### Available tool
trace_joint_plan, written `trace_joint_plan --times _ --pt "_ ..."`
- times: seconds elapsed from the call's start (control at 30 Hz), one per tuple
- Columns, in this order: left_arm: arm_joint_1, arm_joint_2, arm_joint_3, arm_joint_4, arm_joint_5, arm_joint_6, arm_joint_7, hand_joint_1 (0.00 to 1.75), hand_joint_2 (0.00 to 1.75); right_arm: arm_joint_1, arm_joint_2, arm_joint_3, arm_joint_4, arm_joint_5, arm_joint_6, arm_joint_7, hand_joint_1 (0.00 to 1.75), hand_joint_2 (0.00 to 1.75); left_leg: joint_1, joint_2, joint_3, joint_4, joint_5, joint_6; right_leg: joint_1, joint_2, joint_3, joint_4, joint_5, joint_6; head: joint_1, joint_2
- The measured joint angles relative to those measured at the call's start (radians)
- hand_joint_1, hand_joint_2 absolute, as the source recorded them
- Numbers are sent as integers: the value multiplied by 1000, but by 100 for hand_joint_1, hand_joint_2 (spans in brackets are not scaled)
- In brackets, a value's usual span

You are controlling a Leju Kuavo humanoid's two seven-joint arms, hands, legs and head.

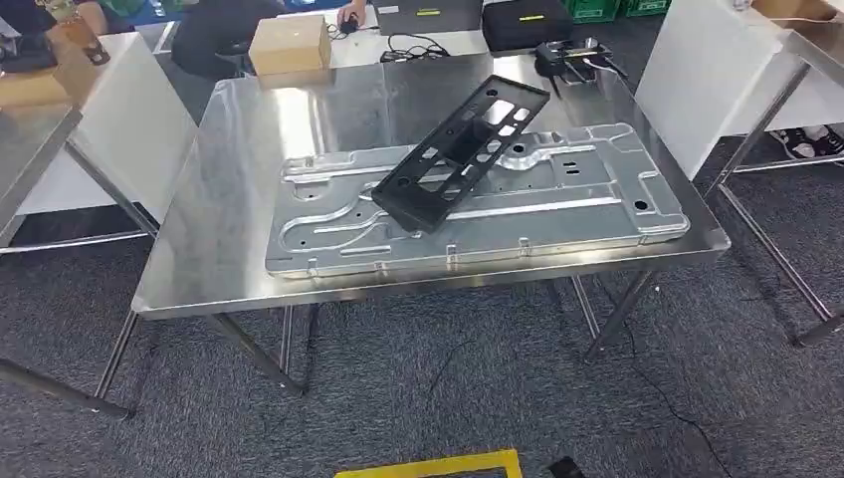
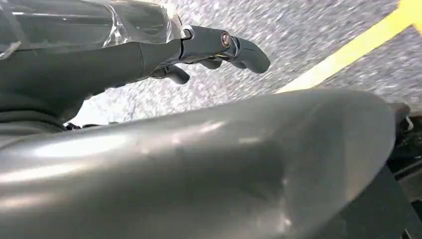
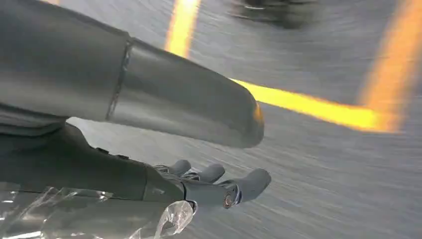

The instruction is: Take the parts from the cabinet and place them on the table.

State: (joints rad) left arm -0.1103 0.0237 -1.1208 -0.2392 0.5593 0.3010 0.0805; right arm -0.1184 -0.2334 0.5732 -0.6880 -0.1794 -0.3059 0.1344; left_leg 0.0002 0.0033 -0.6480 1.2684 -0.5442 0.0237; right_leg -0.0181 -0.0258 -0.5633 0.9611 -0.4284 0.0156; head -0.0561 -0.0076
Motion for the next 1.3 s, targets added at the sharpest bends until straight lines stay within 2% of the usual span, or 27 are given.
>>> trace_joint_plan --times 0.07,0.1,0.13,0.17,0.2,0.27,0.3,0.33,0.4,0.43,0.47,0.5,0.57,0.6,0.63,0.67,0.77,0.8,0.83,0.9,0.93,0.97,1.03,1.1,1.13,1.27,1.3 --pt "0 0 0 0 4 2 0 0 0 15 25 -55 89 -45 29 98 0 0 -9 -1 110 -143 68 26 9 2 -15 -1 16 -1 0 0" --pt "-3 0 0 0 5 2 0 0 0 19 34 -70 118 -49 42 141 0 0 -20 -5 178 -243 74 48 8 5 -20 -2 25 -2 0 0" --pt "-6 9 0 0 6 3 0 0 0 18 58 -86 144 -55 53 182 0 0 -31 -4 231 -331 48 66 13 5 -24 0 32 3 1 0" --pt "-10 9 1 0 7 5 -2 0 0 24 67 -98 171 -63 58 208 0 0 -29 -1 251 -378 38 67 6 3 -26 -5 42 10 -2 0" --pt "-10 6 1 0 11 5 -3 0 0 29 77 -112 199 -70 62 225 0 0 -38 0 245 -372 47 63 2 8 -26 -13 54 16 1 0" --pt "-9 6 1 0 17 8 -5 0 0 37 102 -140 242 -85 72 231 0 0 -39 2 235 -396 78 71 3 12 -26 -28 77 28 -2 0" --pt "-10 6 1 0 17 9 -5 0 0 38 119 -153 261 -90 73 229 0 0 -26 11 234 -412 99 62 1 16 -34 -18 57 29 -2 0" --pt "-10 6 1 0 17 10 -5 0 0 39 131 -163 278 -93 74 225 0 0 -27 7 222 -415 110 65 4 21 -49 17 1 31 1 0" --pt "-9 6 1 0 16 13 -5 0 0 41 152 -180 304 -94 81 214 0 0 -27 10 194 -412 131 65 0 22 -94 179 -130 38 3 0" --pt "-9 5 1 0 16 13 -5 0 0 41 161 -189 318 -93 82 208 0 0 -27 10 180 -411 141 64 0 22 -110 256 -159 43 4 0" --pt "-8 5 1 0 16 13 -5 0 0 41 169 -196 329 -92 82 203 0 0 -27 11 166 -407 150 62 0 22 -114 305 -155 47 3 0" --pt "-8 3 1 0 16 13 -7 0 0 41 176 -204 342 -90 83 198 0 0 -25 11 152 -401 157 59 -2 22 -98 310 -123 50 4 0" --pt "-8 1 1 0 18 13 -11 0 0 41 187 -216 361 -88 85 188 0 0 -16 11 118 -379 167 49 -8 21 3 189 -43 58 4 0" --pt "-9 1 1 0 18 13 -11 0 0 39 193 -223 369 -88 87 188 0 0 -15 10 108 -360 169 45 -14 21 73 88 -38 65 4 0" --pt "-9 3 2 0 18 14 -11 0 0 38 205 -227 374 -88 88 187 0 0 -22 10 88 -343 167 38 -14 23 124 3 -77 76 6 0" --pt "-9 2 2 0 18 14 -11 0 0 40 206 -231 380 -88 89 187 0 0 -21 11 77 -325 170 34 -9 28 129 -19 -89 52 4 0" --pt "-7 3 6 0 22 14 -11 0 0 41 220 -244 402 -88 90 194 0 0 -18 12 71 -317 183 25 -8 26 111 -9 -81 30 3 0" --pt "-6 4 8 0 24 14 -11 0 0 40 226 -247 411 -88 92 198 0 0 -13 8 64 -306 170 21 -10 22 106 -10 -74 19 5 0" --pt "-5 4 8 0 24 14 -11 0 0 38 225 -250 414 -87 92 199 0 0 -13 7 48 -266 125 10 -10 21 98 -10 -66 7 2 0" --pt "-5 3 8 0 24 13 -11 0 0 35 227 -254 419 -87 92 202 0 0 -3 7 -9 -105 17 -6 -9 21 77 -9 -51 2 2 0" --pt "-5 3 9 0 24 13 -11 0 0 36 228 -255 422 -87 93 202 0 0 -1 7 -34 -23 -20 -9 -8 20 66 -9 -44 1 2 0" --pt "-4 3 10 0 26 13 -11 0 0 36 228 -257 427 -86 93 202 0 0 0 7 -42 24 -30 -10 -7 20 56 -8 -37 1 2 0" --pt "-4 3 10 0 27 13 -10 0 0 36 230 -257 433 -83 94 209 0 0 0 7 14 -42 11 -3 -5 21 42 -8 -27 4 2 0" --pt "-6 3 11 0 27 13 -13 0 0 35 235 -257 437 -73 99 213 0 0 -7 5 143 -247 80 18 -2 24 35 -9 -18 6 2 0" --pt "-7 5 13 0 27 13 -16 0 0 35 242 -257 437 -71 101 215 0 0 -13 5 192 -332 82 35 -5 22 33 -9 -15 8 2 0" --pt "-7 7 16 0 29 9 -21 0 0 35 250 -257 442 -62 100 218 0 0 -25 6 192 -362 88 43 -7 12 32 -17 3 33 2 0" --pt "-6 7 16 0 29 7 -21 0 0 33 250 -257 442 -61 100 218 0 0 -16 2 197 -379 102 47 -3 12 32 -16 -1 38 1 0"
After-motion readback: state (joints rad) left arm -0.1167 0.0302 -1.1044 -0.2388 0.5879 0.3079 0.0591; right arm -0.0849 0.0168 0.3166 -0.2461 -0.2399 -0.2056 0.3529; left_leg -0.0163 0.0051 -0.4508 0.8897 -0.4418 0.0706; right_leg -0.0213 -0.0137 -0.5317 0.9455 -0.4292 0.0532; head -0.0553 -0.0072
